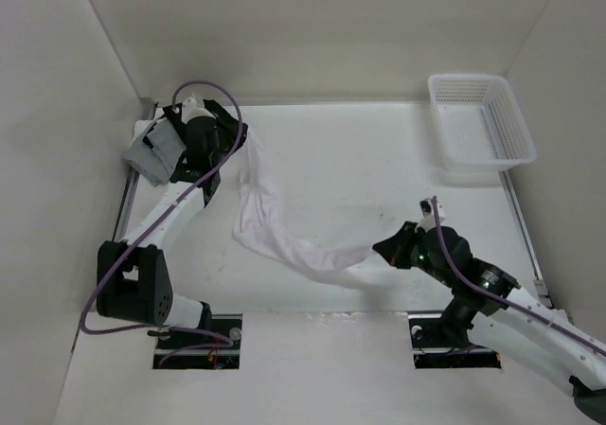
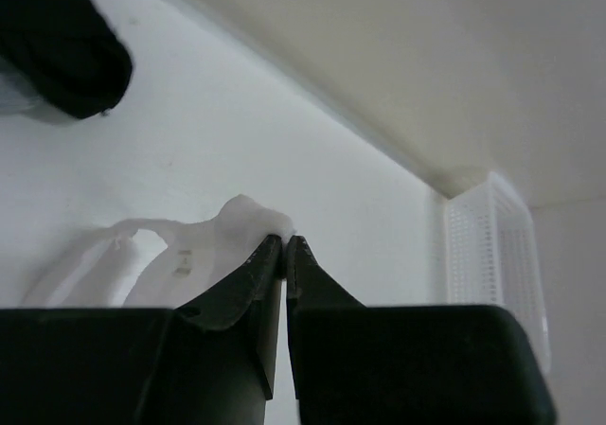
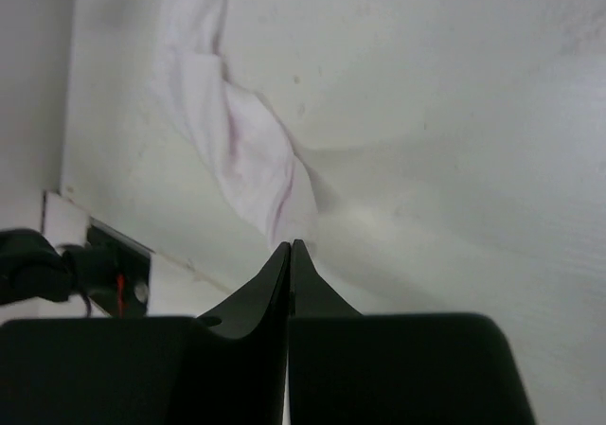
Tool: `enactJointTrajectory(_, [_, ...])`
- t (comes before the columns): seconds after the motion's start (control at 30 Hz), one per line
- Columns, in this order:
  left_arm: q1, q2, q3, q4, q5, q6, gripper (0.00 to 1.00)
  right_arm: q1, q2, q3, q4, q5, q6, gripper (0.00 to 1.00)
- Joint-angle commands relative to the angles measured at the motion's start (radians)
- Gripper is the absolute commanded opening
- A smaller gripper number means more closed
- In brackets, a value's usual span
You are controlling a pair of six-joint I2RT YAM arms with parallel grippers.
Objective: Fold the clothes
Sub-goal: Flatten the tank top out
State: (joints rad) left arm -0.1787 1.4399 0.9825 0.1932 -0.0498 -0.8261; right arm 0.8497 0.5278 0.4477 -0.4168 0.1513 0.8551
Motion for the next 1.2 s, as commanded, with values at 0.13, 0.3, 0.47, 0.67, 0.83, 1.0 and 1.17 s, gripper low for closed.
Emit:
enactJointTrajectory(0.13, [-0.083,-0.323,0.067,0.092,-0.015,0.021,0.03,-0.136,0.075,0.04,0.033,0.046,-0.059,0.08])
enactJointTrajectory(0.3, [-0.187,-0.222,0.094,0.057,-0.042,0.038,0.03,-0.136,0.063,0.08,0.084,0.194,-0.071,0.37])
enactJointTrajectory(0.47, [-0.251,-0.072,0.153,0.058,-0.07,0.042,0.03,-0.013,0.226,0.151,0.252,0.199,-0.169,0.31])
enactJointTrajectory(0.67, [-0.244,-0.102,0.105,0.078,-0.082,0.058,0.04,-0.019,0.593,0.174,0.516,0.012,-0.238,0.08])
enactJointTrajectory(0.83, [-0.163,-0.162,-0.016,0.101,-0.105,0.024,0.04,-0.109,0.883,0.279,0.783,-0.166,-0.255,0.44])
enactJointTrajectory(1.0, [-0.071,-0.113,-0.048,0.138,-0.094,-0.044,0.05,-0.163,1.179,0.492,0.851,-0.233,-0.205,0.42])
enactJointTrajectory(1.17, [-0.057,-0.043,-0.021,0.167,-0.05,-0.065,0.05,-0.172,1.346,0.627,0.862,-0.2,-0.185,0.42])
